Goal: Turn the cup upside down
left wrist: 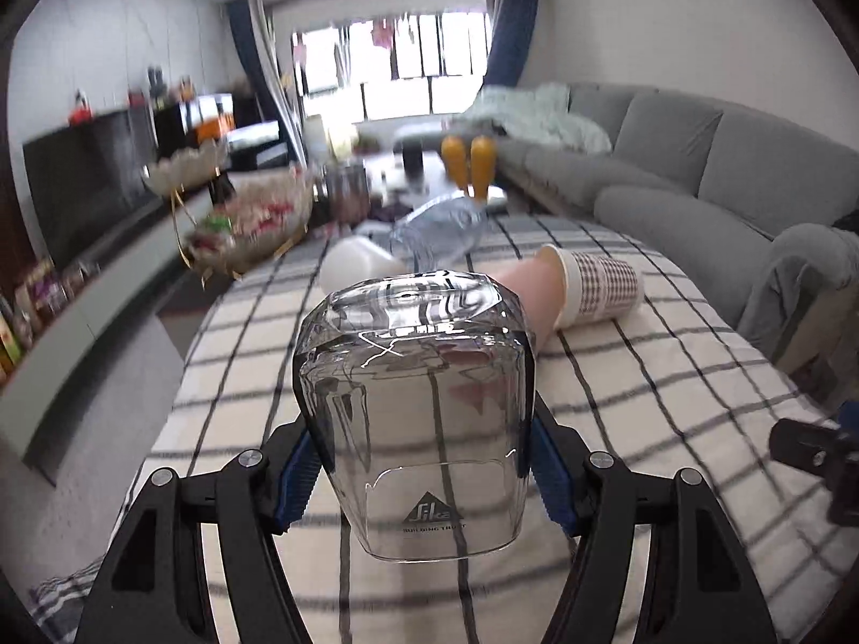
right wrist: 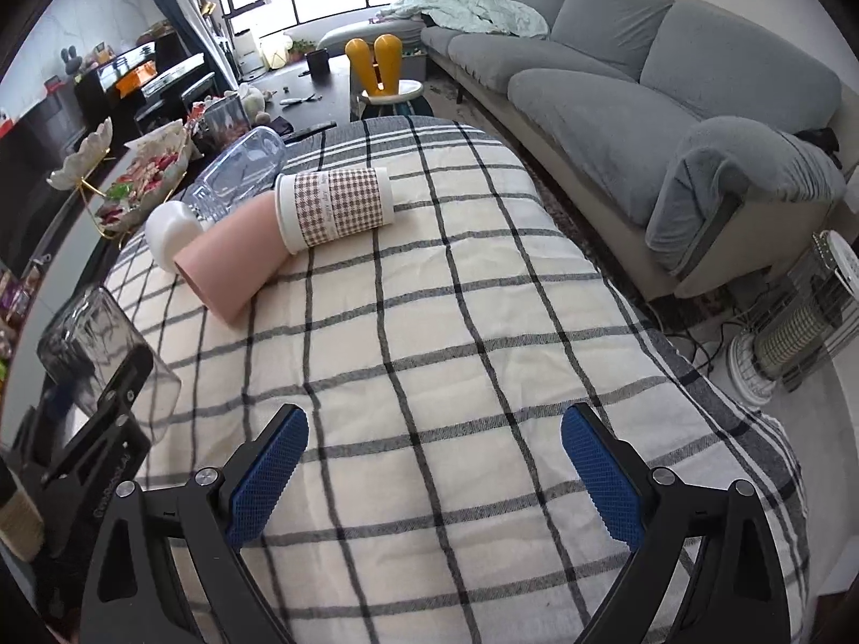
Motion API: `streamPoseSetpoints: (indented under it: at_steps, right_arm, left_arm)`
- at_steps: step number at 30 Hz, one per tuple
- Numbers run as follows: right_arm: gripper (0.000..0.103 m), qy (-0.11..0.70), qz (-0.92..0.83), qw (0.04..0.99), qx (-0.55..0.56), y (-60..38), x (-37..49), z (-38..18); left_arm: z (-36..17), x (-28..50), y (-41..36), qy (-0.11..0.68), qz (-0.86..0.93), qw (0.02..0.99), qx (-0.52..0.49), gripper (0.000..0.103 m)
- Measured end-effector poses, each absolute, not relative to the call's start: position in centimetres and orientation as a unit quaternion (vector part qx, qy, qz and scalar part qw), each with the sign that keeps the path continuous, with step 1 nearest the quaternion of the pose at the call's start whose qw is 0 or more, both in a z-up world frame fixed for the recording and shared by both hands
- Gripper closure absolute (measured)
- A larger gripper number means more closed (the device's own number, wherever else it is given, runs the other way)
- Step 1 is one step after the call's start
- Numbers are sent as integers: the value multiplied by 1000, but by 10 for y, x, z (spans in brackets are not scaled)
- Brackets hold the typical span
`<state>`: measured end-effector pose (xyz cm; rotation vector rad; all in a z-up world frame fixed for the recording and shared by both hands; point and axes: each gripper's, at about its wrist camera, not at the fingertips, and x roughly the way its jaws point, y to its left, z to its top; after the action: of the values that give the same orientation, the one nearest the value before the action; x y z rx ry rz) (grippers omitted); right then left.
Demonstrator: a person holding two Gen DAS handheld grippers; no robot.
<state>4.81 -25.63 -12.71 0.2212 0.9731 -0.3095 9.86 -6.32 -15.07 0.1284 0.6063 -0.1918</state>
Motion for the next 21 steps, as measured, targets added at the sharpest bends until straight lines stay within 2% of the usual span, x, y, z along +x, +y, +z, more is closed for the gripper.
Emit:
streamPoseSetpoints:
  at_steps: [21]
  right_arm:
    - [7, 479, -149, 855, 128, -267, 42, -136]
  left_arm:
    - [-180, 112, -68, 364, -69, 927, 54, 35]
